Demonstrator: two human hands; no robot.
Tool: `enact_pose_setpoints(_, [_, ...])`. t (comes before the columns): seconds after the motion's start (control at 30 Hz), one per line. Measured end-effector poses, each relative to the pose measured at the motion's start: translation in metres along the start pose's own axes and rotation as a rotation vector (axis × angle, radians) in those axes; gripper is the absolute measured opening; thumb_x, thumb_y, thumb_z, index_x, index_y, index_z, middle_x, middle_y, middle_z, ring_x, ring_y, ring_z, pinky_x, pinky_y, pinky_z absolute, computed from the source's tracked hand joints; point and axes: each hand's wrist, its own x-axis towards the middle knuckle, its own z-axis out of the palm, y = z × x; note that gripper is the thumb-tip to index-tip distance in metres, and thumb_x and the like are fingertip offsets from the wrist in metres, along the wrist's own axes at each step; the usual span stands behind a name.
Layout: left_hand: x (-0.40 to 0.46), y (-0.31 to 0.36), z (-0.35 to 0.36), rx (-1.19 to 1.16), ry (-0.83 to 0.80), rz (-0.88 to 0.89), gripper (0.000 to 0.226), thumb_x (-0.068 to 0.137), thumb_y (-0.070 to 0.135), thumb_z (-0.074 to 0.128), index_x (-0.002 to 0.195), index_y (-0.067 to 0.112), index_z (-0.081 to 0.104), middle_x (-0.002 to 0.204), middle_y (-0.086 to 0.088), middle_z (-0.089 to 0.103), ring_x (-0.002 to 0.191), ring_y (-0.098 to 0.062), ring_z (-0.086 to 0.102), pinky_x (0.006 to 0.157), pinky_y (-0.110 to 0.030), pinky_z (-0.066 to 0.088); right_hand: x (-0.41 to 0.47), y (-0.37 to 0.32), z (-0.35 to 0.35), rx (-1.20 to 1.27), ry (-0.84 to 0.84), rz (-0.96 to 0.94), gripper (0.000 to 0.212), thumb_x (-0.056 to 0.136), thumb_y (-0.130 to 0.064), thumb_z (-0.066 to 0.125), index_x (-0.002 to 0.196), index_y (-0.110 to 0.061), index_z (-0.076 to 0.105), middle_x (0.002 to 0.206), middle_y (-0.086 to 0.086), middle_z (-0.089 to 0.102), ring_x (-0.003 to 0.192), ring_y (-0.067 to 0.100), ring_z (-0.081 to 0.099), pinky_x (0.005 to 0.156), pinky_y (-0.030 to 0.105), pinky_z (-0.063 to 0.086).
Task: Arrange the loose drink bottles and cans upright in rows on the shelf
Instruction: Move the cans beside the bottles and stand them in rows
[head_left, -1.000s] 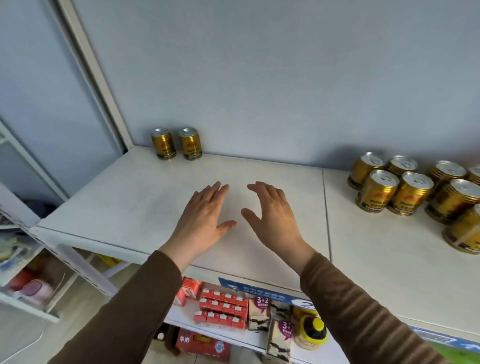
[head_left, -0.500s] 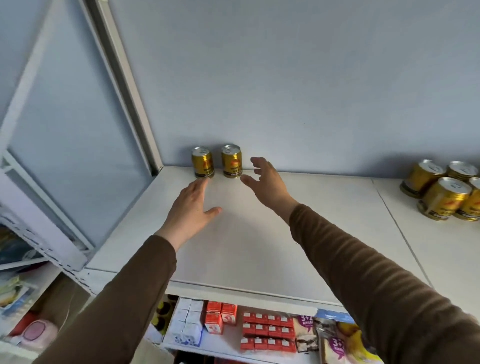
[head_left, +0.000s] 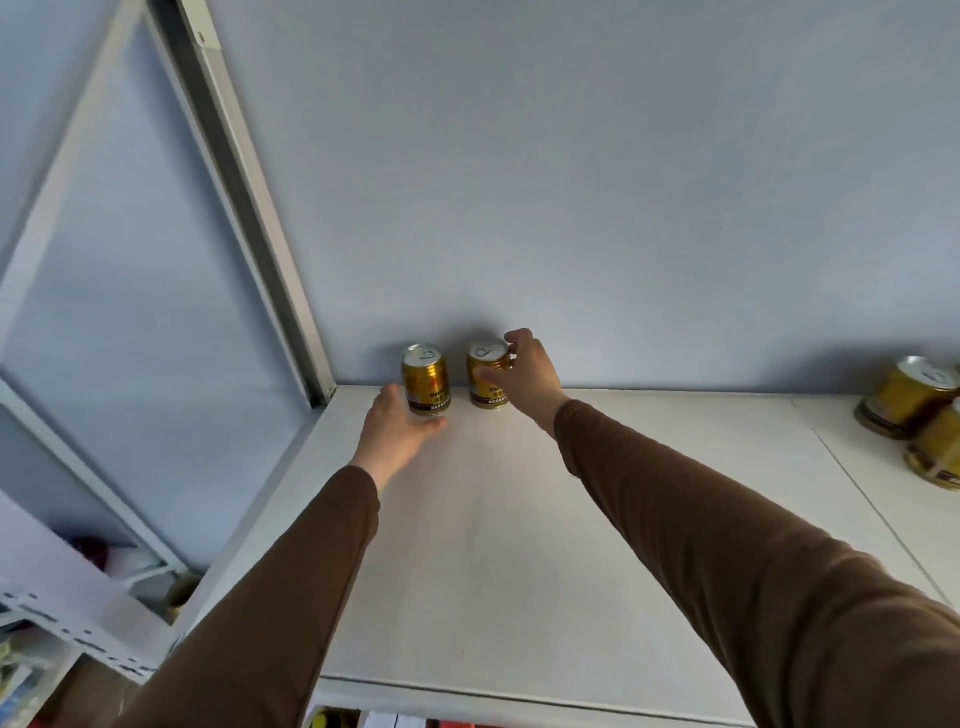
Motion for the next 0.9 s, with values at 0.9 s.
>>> enact_pose_setpoints(0.9, [0.048,-0.017,0.028,-0.330,0.068,0.047,0.071,0.071,0.030,0.089,0.124,0.016,0.044,0.123,-0.007,0.058,0.111,-0.028,0.057,0.084,-0.030,0.045,-0.005,-0.004,0.021,0.131,0.210,0.101,0.055,0.068,-0.038,0.083,0.100,-0.021,0.042,0.093,-0.004,0.059,0.087,0.018,0.061,0.060,0.032,0.053])
